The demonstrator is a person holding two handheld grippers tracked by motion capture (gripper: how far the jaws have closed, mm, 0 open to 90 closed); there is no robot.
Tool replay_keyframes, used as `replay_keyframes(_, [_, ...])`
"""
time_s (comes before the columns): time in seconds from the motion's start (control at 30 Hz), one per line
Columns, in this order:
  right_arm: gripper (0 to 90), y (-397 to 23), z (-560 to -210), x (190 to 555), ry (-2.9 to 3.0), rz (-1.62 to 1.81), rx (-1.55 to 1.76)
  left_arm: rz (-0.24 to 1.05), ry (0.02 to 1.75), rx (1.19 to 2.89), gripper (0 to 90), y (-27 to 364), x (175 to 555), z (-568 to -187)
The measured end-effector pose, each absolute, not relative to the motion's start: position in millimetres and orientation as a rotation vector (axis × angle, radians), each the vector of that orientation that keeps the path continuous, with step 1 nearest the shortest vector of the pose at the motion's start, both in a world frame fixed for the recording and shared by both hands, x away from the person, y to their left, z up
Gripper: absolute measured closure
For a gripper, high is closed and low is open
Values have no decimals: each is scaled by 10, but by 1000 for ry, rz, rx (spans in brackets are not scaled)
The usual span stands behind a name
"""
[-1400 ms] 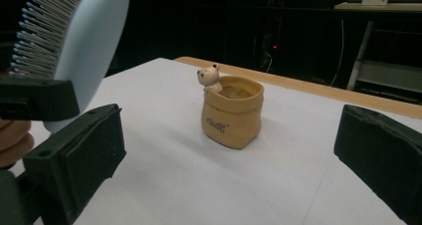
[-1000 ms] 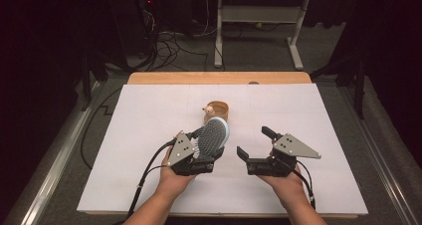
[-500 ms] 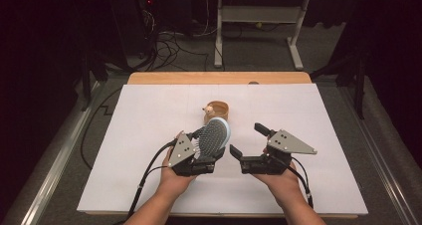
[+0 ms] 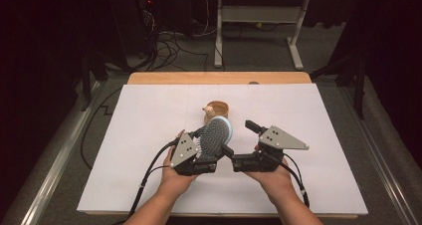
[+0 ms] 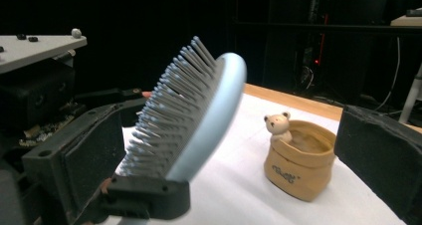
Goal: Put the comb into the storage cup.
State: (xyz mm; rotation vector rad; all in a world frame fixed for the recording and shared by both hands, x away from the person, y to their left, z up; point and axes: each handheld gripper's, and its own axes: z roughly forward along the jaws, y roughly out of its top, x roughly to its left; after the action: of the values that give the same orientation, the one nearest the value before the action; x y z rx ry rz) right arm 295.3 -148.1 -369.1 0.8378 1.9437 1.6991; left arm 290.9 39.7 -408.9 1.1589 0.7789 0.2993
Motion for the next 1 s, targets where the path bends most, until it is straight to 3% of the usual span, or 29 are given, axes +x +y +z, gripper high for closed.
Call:
replay_keyframes(0.67, [39,-1389,-3744,3024,1965,1723,864,288,775,1177,205,283,2902,-4127])
replay_keyframes(1.0, [147,-1386,-3760,3053,1964,1761,890,291,777,1178,205,283,2903,-4127])
